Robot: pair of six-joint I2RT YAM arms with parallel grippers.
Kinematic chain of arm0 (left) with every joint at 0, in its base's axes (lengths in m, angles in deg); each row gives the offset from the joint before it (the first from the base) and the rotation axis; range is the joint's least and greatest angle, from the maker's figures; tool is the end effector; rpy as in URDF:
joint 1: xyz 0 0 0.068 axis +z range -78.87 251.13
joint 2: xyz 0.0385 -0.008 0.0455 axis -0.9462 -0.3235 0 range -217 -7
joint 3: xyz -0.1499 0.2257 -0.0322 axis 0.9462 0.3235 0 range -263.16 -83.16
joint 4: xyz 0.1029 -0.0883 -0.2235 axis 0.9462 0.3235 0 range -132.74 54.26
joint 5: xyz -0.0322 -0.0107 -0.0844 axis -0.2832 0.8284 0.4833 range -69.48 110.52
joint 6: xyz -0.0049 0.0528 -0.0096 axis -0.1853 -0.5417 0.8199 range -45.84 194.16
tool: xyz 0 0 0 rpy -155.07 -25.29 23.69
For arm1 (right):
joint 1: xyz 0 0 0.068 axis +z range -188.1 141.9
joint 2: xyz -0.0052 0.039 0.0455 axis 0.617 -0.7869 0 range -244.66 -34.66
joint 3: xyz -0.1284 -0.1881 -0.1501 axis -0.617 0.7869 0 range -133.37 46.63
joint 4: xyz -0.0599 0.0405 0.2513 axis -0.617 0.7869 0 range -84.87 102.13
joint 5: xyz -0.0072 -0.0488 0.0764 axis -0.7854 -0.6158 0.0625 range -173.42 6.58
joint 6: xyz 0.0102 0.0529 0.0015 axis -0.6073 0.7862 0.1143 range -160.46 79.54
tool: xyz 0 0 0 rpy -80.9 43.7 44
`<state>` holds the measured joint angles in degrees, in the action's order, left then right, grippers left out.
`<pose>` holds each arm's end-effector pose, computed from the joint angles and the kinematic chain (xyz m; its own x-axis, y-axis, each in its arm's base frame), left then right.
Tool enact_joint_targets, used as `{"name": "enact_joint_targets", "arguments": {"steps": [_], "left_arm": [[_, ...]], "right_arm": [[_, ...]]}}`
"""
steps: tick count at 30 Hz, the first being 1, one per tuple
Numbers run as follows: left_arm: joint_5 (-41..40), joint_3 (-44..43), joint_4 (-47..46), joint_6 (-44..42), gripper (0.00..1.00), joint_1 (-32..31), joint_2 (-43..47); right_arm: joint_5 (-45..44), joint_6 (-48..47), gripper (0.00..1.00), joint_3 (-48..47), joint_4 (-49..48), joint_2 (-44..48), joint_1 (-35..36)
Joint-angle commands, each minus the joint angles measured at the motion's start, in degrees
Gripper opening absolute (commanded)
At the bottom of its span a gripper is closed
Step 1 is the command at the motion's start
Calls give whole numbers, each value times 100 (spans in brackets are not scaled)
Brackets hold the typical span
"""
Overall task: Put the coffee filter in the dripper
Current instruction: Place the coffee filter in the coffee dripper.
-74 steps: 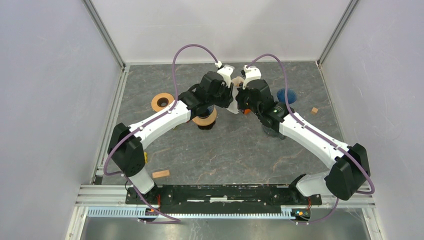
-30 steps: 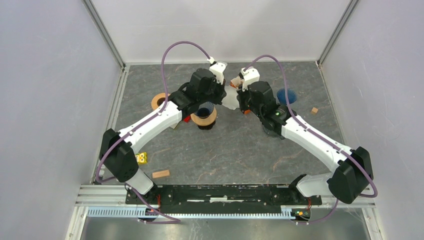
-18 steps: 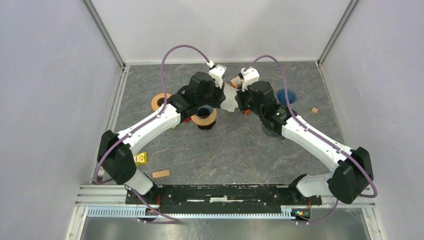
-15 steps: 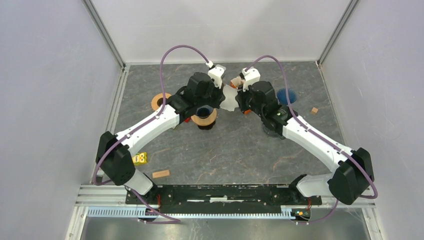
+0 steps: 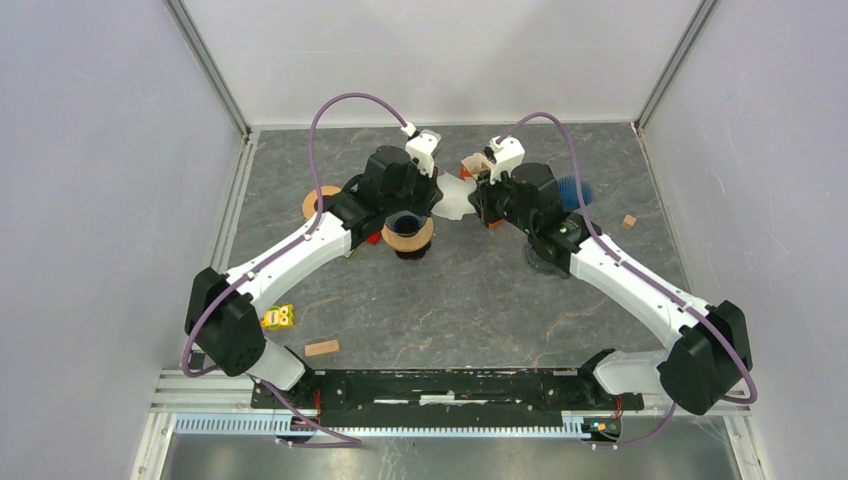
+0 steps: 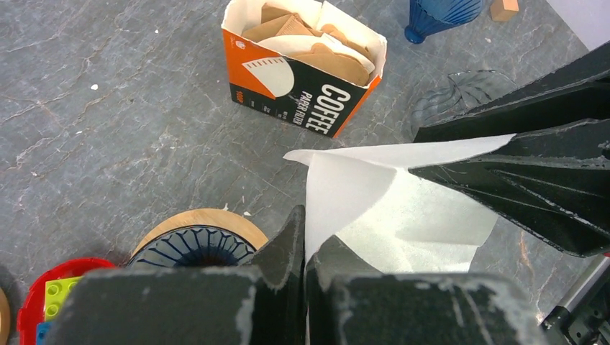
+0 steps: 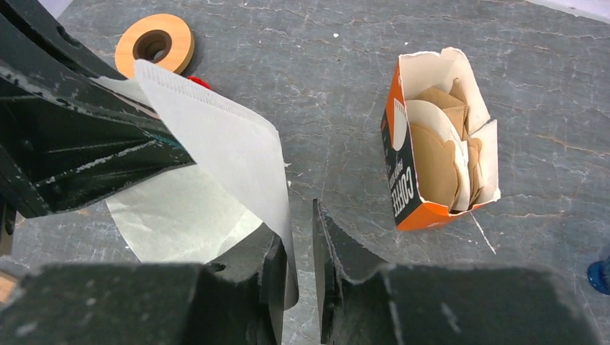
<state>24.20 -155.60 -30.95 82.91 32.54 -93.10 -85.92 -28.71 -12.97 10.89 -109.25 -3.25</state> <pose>0.2745 -0.2221 0.3303 -0.4336 0.1518 -0.8882 0.6087 0.7761 -0.1645 0.2508 0.1727 0.3237 -0.3941 -0.0266 -0.9187 -0.4670 0.8667 0.1752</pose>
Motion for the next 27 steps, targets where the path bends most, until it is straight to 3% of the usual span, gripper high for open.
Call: {"name": "enact_joint_targets", "arguments": {"steps": [1, 5, 11, 27], "left_arm": [[150, 57, -317, -76, 5, 70, 326], [118, 98, -219, -82, 6, 153, 433], [58, 125, 146, -320, 6, 185, 607], [-233, 423, 1162, -508, 5, 664, 995]], "right_arm": [[465, 74, 25, 76, -354, 214, -66], [992, -94, 30, -7, -468, 207, -75], [1703, -386, 52, -349, -362, 14, -66], [2498, -1017, 60, -971, -102, -453, 236]]}}
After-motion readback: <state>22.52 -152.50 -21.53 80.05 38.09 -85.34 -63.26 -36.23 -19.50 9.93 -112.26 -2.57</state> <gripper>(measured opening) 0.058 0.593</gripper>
